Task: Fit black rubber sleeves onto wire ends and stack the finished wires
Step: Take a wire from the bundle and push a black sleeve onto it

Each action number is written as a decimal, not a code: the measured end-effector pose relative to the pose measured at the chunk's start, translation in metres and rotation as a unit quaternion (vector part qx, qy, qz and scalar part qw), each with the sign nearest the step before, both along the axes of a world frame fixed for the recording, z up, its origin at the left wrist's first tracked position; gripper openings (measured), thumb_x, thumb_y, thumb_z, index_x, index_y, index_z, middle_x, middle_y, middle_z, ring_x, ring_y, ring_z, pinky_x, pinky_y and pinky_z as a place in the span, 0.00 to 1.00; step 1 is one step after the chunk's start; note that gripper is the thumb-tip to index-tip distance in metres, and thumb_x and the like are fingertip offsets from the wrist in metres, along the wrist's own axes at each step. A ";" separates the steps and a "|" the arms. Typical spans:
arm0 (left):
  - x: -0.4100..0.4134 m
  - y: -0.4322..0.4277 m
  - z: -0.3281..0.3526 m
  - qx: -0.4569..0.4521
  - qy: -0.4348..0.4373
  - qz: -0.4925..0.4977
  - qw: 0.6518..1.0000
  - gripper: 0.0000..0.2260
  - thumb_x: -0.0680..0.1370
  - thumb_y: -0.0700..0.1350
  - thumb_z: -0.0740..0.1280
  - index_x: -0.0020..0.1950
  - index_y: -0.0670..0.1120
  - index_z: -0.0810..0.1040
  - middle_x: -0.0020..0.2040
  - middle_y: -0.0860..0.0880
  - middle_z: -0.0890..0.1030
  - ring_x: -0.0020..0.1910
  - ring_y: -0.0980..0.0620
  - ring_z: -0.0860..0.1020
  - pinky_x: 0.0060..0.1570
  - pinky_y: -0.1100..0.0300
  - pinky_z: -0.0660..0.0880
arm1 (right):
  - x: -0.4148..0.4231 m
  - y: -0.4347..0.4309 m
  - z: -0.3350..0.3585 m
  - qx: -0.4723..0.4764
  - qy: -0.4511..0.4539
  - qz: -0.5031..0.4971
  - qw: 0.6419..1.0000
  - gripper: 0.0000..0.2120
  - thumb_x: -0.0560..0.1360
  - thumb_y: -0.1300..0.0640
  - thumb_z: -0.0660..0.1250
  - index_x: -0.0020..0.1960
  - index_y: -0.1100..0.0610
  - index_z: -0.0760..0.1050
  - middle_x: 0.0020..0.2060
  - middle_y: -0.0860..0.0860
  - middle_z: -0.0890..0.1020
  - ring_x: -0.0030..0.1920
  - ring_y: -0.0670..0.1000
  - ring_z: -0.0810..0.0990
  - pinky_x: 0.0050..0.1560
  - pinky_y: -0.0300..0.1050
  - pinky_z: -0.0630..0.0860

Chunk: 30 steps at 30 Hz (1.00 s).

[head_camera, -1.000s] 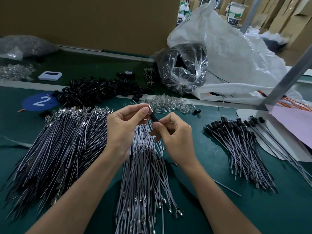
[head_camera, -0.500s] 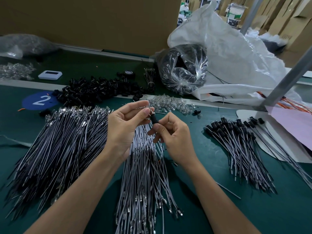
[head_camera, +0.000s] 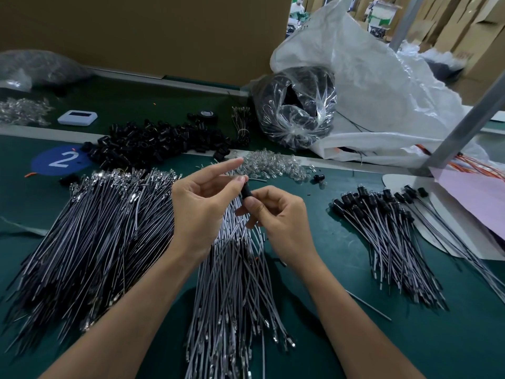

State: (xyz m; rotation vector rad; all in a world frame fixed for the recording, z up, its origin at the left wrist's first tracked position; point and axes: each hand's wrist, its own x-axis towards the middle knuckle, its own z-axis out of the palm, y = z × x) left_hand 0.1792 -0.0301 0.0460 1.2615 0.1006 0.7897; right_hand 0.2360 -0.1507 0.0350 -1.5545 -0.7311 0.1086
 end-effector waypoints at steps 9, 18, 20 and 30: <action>0.000 0.008 0.007 -0.047 0.022 -0.053 0.997 0.26 0.68 0.40 0.75 0.65 0.44 0.76 0.43 0.45 0.87 0.46 0.51 0.85 0.49 0.64 0.78 | 0.001 0.000 0.001 -0.003 -0.069 -0.040 0.997 0.09 0.75 0.62 0.71 0.41 0.48 0.79 0.34 0.50 0.85 0.32 0.52 0.83 0.34 0.46 0.80; -0.001 0.000 0.004 -0.060 0.010 -0.101 0.993 0.21 0.69 0.40 0.73 0.61 0.46 0.78 0.44 0.44 0.86 0.45 0.49 0.85 0.43 0.62 0.80 | 0.002 -0.002 -0.001 0.012 -0.063 -0.045 0.997 0.03 0.75 0.64 0.71 0.45 0.57 0.81 0.36 0.52 0.86 0.32 0.48 0.82 0.35 0.39 0.78; -0.001 0.002 0.004 -0.057 0.018 -0.106 0.993 0.20 0.69 0.41 0.74 0.60 0.47 0.78 0.44 0.44 0.86 0.46 0.49 0.85 0.43 0.62 0.80 | 0.003 -0.003 -0.001 0.009 -0.069 -0.050 0.996 0.03 0.74 0.65 0.71 0.45 0.58 0.81 0.36 0.52 0.85 0.31 0.47 0.81 0.34 0.41 0.79; 0.000 0.009 0.000 -0.045 0.050 -0.207 0.976 0.15 0.67 0.39 0.75 0.54 0.41 0.83 0.50 0.43 0.85 0.48 0.50 0.83 0.49 0.61 0.79 | 0.004 -0.004 0.002 0.019 -0.078 -0.045 0.996 0.06 0.75 0.66 0.70 0.44 0.56 0.79 0.31 0.44 0.83 0.30 0.41 0.79 0.34 0.35 0.75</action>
